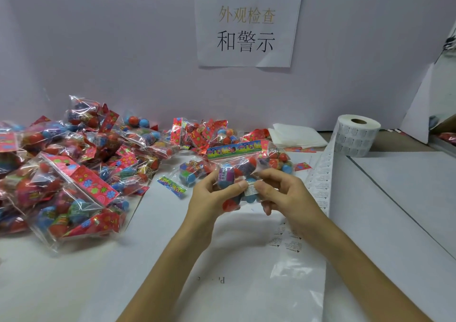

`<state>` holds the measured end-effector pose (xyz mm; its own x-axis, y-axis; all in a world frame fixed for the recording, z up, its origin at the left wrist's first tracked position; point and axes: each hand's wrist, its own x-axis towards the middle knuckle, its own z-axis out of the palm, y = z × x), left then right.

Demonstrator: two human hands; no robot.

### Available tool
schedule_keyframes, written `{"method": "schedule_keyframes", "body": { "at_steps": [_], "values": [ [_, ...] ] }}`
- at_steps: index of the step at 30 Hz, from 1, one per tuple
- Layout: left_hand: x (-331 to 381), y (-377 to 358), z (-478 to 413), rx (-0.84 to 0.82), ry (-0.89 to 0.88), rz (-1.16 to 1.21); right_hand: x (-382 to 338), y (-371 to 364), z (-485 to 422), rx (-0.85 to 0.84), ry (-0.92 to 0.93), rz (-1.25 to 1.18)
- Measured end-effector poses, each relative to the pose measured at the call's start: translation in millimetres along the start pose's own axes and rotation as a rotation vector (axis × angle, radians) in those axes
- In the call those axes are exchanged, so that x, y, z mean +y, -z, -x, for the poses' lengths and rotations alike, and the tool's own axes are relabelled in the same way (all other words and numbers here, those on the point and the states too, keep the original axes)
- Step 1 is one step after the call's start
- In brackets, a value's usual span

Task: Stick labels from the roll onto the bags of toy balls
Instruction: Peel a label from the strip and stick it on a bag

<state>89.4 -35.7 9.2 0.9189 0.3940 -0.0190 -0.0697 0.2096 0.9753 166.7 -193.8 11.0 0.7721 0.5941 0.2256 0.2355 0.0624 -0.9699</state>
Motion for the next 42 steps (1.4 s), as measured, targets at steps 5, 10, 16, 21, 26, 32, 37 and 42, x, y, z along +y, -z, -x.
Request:
{"method": "schedule_keyframes", "body": {
  "at_steps": [5, 10, 16, 21, 26, 32, 37, 42],
  "values": [
    [-1.7, -0.9, -0.2, 0.024, 0.0, -0.014, 2.2, 0.9, -1.1, 0.005, -0.035, 0.007],
    [-5.1, -0.3, -1.1, 0.02, -0.002, -0.029, 3.9, -0.7, -0.7, 0.03, 0.051, 0.13],
    [-4.0, 3.3, -1.5, -0.034, 0.032, 0.021, 1.5, -0.2, 0.2, -0.014, 0.027, 0.017],
    [-3.4, 4.6, -2.6, -0.107, 0.066, 0.087, 0.3, 2.3, -0.1, -0.019, 0.034, -0.041],
    [-4.4, 2.4, 0.0, -0.062, 0.037, 0.082, -0.2, 4.7, 1.3, -0.028, -0.019, -0.052],
    [-8.7, -0.8, -1.1, -0.015, -0.059, -0.09, 3.4, 0.9, -0.8, 0.004, 0.007, 0.107],
    [-9.0, 1.1, -1.2, -0.084, -0.086, -0.112, 4.5, 0.9, -0.5, 0.04, 0.05, 0.12],
    [-8.3, 1.7, -0.8, -0.136, -0.113, -0.151, 0.1, 4.3, 0.1, 0.068, 0.061, 0.145]
  ]
}}
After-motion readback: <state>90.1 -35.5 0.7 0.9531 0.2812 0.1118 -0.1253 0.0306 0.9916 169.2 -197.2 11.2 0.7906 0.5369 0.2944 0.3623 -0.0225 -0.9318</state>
